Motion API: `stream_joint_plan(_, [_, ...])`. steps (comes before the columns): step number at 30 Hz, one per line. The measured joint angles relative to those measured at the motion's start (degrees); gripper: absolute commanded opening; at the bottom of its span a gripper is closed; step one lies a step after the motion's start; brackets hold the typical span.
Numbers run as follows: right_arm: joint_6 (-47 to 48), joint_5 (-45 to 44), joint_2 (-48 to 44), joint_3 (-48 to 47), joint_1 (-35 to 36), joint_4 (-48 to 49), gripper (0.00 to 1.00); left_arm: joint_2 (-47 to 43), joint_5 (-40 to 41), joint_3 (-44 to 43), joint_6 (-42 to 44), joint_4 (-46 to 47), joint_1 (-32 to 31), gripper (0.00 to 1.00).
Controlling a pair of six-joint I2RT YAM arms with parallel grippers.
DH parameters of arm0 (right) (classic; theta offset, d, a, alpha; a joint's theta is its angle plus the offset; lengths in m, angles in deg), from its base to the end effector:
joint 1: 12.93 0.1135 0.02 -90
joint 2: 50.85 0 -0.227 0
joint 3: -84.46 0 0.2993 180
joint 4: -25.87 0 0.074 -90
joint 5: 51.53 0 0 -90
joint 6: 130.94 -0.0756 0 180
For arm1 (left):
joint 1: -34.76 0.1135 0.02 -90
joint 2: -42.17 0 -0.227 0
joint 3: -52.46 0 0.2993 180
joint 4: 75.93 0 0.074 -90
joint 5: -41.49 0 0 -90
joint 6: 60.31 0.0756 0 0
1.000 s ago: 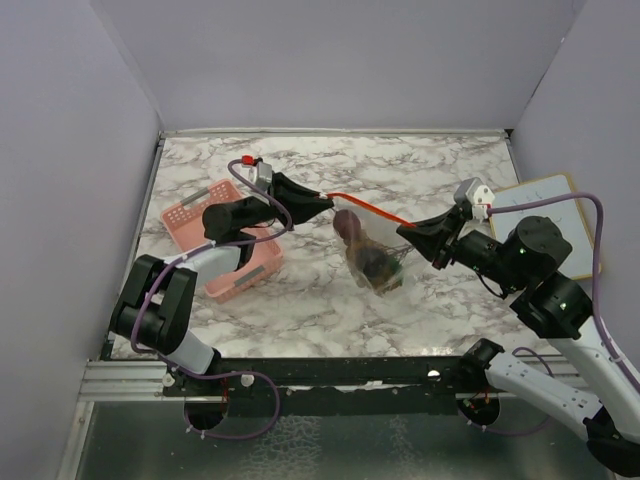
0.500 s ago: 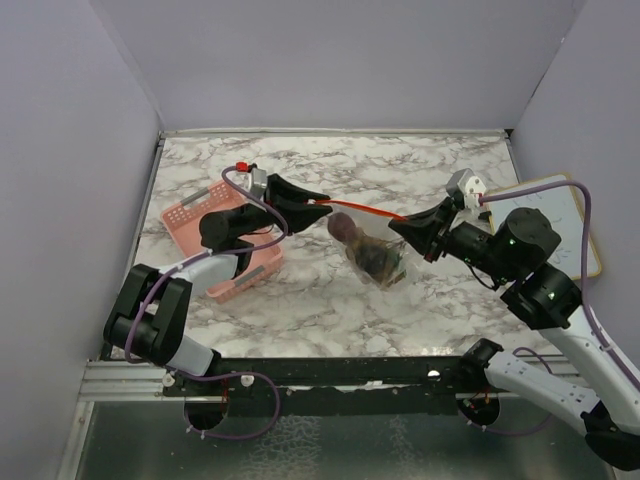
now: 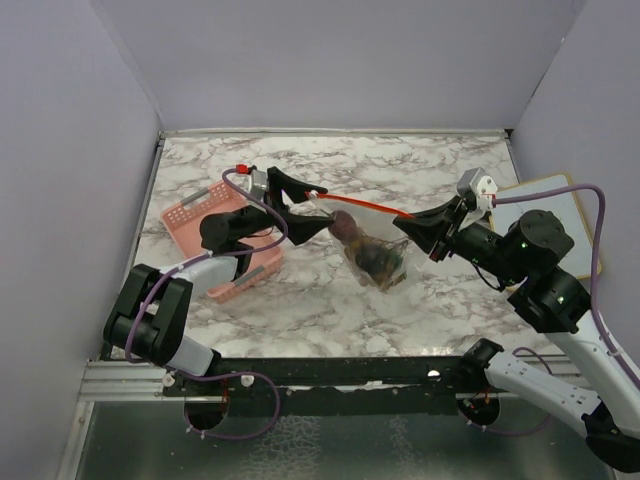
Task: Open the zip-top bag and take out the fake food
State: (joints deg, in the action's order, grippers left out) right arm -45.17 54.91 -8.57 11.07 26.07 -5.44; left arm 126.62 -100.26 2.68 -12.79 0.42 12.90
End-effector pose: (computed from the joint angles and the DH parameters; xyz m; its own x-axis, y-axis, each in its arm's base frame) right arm 0.1846 0.1770 0.4203 -0.0634 0.0397 -0.9972 -0.8211 0.5659 0.0747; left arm 0.2883 -0.1796 0.2495 -0.0681 -0.4232 -0.9035 0.9883 0.0955 -0.1192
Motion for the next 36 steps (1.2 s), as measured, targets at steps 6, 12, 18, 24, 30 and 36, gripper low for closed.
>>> stream_joint_plan(6, [0.0,0.0,0.0,0.0,0.0,0.0,0.01,0.1,0.3,-0.6,-0.4,0.0,0.0,0.57])
stream_joint_plan(12, [0.0,0.0,-0.2,0.0,0.0,0.0,0.01,0.5,0.4,-0.9,-1.3,0.0,0.0,0.03])
stream_joint_plan(18, [0.0,0.0,-0.3,0.0,0.0,0.0,0.02,0.6,0.4,-0.9,-1.6,0.0,0.0,0.00])
stream_joint_plan(24, [0.5,-0.5,0.8,0.0,0.0,-0.6,0.59,0.7,0.2,-1.4,-4.2,0.0,1.4,0.00])
stream_joint_plan(30, [2.1,-5.0,3.8,-0.4,0.0,-4.8,0.58,2.8,-3.6,-4.5,-7.6,0.0,4.1,0.00])
stream_joint_plan(36, [3.0,-7.4,3.4,1.2,0.0,-7.7,0.58,7.6,-10.3,-7.6,-11.0,0.0,6.4,0.00])
